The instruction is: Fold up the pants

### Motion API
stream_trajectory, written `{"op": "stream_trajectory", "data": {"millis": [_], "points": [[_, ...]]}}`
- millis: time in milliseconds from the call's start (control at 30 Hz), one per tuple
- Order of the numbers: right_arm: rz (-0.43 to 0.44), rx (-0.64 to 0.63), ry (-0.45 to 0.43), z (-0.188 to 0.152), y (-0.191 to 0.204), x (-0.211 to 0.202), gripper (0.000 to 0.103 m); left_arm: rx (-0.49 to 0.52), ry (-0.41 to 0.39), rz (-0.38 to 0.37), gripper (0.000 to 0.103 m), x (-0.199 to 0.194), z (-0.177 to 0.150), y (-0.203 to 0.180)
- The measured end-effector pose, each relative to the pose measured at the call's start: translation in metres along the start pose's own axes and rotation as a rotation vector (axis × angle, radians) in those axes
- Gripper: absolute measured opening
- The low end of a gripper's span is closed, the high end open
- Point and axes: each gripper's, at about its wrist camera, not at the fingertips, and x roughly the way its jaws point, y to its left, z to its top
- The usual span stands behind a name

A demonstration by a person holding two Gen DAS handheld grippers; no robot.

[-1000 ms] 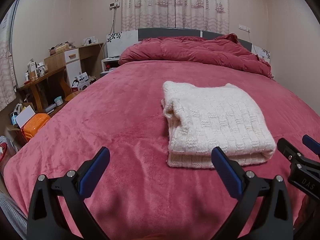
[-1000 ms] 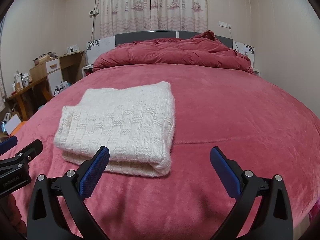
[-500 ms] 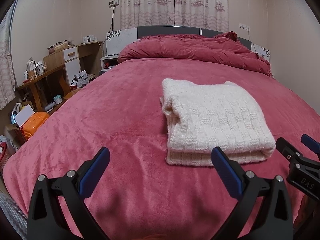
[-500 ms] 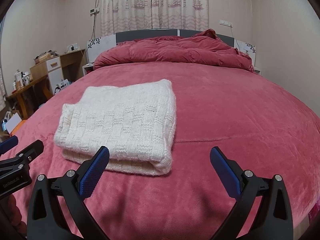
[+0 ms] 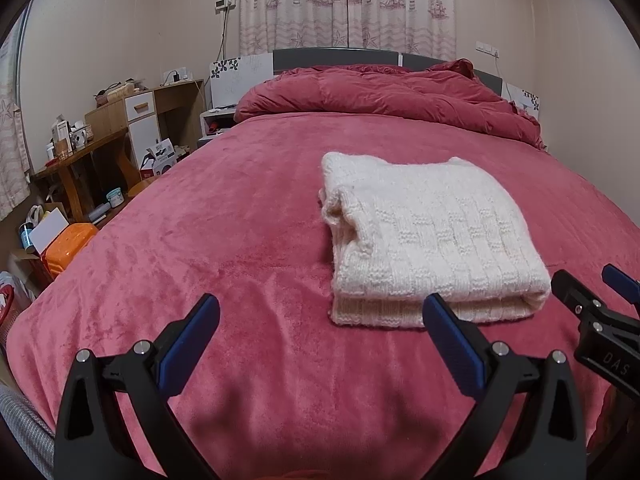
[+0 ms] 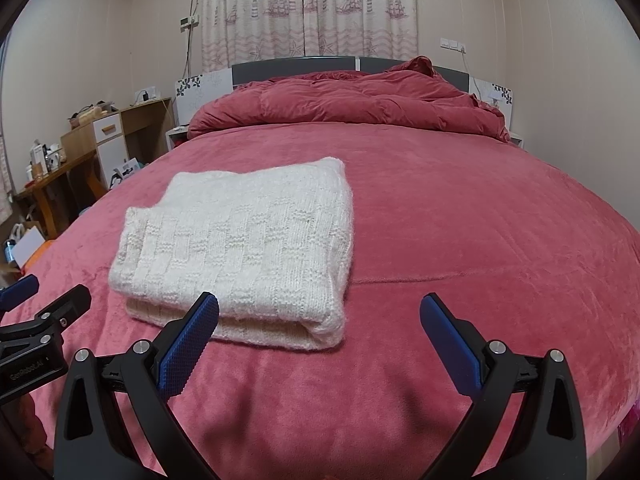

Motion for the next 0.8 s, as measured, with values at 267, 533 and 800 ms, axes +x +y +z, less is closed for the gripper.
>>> {"op": "stream_trajectory", "data": {"millis": [267, 533, 800], "points": [[0.005, 0.001, 0.003, -0.0012, 0.0006, 0.0, 0.1, -0.016, 0.025, -0.011, 0.101, 0.0032, -0.0023, 0.0034], [0.003, 0.001, 0.003, -0.0011, 0.0008, -0.0002, 0.1, -0.039, 0.04, -0.024, 0.101, 0.0063, -0.0052, 0.0061], [0.006, 0.0, 0.007, -0.0019, 0.001, 0.0018, 0.1, 0.0, 0.039, -0.023, 0.101, 0.0055, -0.0066, -0.0021]]}}
